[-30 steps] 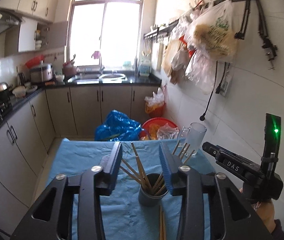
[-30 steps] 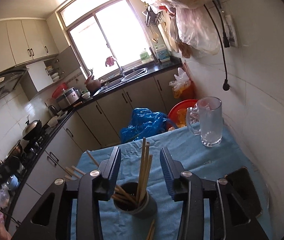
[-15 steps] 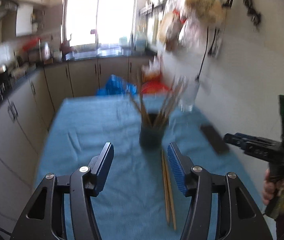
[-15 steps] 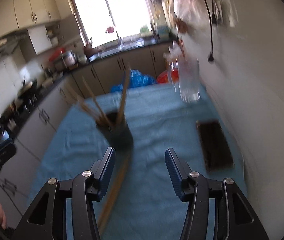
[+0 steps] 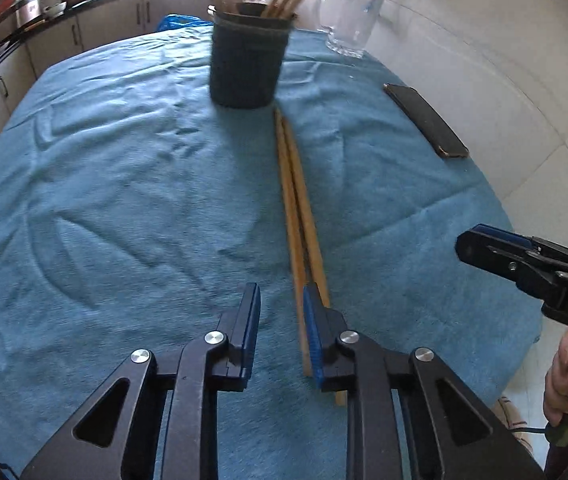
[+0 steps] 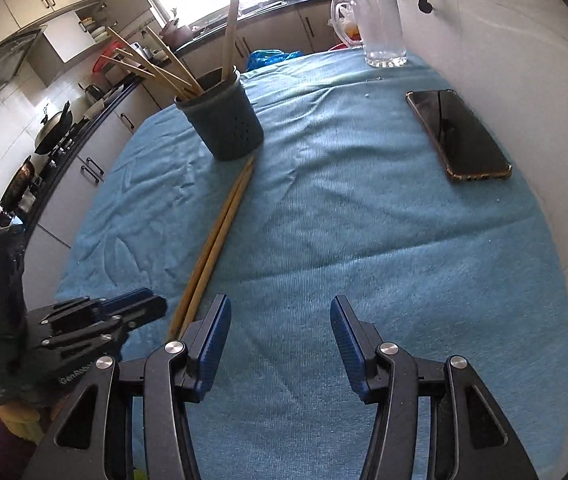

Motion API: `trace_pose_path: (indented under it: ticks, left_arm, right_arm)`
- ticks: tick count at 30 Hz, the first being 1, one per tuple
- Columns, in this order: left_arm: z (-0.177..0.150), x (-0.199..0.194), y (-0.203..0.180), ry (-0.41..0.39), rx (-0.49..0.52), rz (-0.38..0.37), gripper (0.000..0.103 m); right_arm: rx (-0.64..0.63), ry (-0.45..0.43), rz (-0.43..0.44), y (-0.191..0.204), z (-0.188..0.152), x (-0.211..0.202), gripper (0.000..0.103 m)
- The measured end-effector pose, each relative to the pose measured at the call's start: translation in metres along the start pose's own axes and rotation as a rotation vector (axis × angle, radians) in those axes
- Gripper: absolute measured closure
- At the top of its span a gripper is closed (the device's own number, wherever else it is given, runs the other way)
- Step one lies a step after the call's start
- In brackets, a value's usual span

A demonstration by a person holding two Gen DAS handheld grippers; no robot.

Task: Organize utensils

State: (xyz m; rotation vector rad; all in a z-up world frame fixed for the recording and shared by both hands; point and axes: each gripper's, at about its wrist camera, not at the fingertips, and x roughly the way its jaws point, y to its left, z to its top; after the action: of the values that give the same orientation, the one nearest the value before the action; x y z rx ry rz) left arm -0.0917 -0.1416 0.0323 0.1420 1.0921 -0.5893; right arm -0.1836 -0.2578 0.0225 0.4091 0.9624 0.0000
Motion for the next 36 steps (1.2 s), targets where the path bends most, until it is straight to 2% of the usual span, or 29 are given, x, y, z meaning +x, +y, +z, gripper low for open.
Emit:
trace_pose_path:
  ticks: [9, 11, 12, 17, 23, 27, 31, 33, 36]
  left_arm:
    - [0.005, 0.016, -0.011, 0.027, 0.029, 0.042, 0.084]
    - [0.009, 0.018, -0.012, 0.031, 0.017, 0.049, 0.087]
    - [0.010, 0.020, -0.011, 0.032, 0.007, 0.050, 0.096]
    - [0.006, 0.013, 0.007, 0.049, -0.111, 0.036, 0.096]
    - [-0.023, -0.016, 0.045, 0.054, -0.288, -0.025, 0.096]
    - [-0.038, -0.024, 0.052, 0.056, -0.342, -0.050, 0.096]
    - [-0.048, -0.024, 0.050, 0.059, -0.362, -0.059, 0.096]
    - [-0.050, -0.025, 0.046, 0.055, -0.362, -0.059, 0.096]
    - [-0.055, -0.027, 0.044, 0.057, -0.361, -0.077, 0.096]
  right_arm:
    - [0.000, 0.016, 0.023, 0.007, -0.004, 0.015, 0.047]
    - [-0.003, 0.021, 0.030, 0.009, -0.006, 0.017, 0.047]
    - [-0.007, 0.026, 0.034, 0.011, -0.008, 0.019, 0.047]
    - [-0.027, 0.049, 0.071, 0.023, -0.012, 0.027, 0.047]
    - [-0.092, 0.078, 0.102, 0.048, -0.014, 0.042, 0.048]
    - [-0.171, 0.099, 0.075, 0.074, -0.015, 0.058, 0.059]
    - [-0.250, 0.103, 0.027, 0.098, -0.021, 0.071, 0.077]
    - [-0.270, 0.104, 0.004, 0.102, -0.020, 0.074, 0.089]
    - [-0.251, 0.114, -0.002, 0.096, -0.021, 0.072, 0.095]
